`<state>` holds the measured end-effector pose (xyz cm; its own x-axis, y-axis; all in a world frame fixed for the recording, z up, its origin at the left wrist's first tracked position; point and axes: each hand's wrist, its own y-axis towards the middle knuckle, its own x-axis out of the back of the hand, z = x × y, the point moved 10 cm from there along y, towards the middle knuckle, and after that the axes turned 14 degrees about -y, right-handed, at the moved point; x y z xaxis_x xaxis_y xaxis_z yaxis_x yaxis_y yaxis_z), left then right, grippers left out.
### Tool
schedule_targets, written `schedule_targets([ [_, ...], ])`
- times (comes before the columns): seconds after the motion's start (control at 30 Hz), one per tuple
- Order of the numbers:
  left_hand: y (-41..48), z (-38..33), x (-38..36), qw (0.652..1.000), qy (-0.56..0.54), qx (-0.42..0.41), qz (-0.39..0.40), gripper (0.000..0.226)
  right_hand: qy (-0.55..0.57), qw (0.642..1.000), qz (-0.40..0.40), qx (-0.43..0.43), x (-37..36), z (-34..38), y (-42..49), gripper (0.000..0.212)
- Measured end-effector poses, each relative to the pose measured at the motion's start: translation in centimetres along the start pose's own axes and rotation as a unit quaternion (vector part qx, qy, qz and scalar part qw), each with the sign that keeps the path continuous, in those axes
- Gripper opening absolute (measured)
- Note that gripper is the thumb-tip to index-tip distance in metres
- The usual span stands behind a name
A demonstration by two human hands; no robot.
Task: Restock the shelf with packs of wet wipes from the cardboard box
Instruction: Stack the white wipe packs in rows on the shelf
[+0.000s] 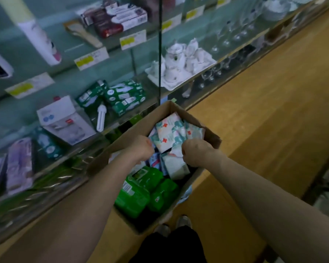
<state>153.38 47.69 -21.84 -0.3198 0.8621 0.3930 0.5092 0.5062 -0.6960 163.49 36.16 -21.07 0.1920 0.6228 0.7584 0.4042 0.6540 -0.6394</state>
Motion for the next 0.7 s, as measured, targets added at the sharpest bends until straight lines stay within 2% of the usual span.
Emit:
schedule_targets([
  [0.13,2.7,2.6,-1.5,1.000,-0.023,0.006,-0.012,0.021,-0.004,1.000,0.018,-0.014,-3.1,-1.1,3.5,0.032],
  [0.27,4.9,4.2,-3.8,0.997,-0.065,0.031,0.005,0.008,0.020,0.999,0.004,-0.042,-5.6,-2.5,6.3,0.039],
  [0.37,6.3,5.3,-5.2,0.992,-0.115,0.055,0.008,0.010,0.034,0.998,0.002,-0.054,-7.4,-3.0,8.0,0.047],
  [0.57,7.6,7.6,-7.7,0.971,-0.220,0.098,0.016,0.007,-0.023,0.998,0.009,-0.054,-10.6,-2.2,10.6,0.058],
  [0.7,8.0,8.5,-8.4,0.961,-0.253,0.113,0.012,0.009,-0.063,0.995,-0.035,-0.070,-10.1,-2.7,11.2,0.057],
])
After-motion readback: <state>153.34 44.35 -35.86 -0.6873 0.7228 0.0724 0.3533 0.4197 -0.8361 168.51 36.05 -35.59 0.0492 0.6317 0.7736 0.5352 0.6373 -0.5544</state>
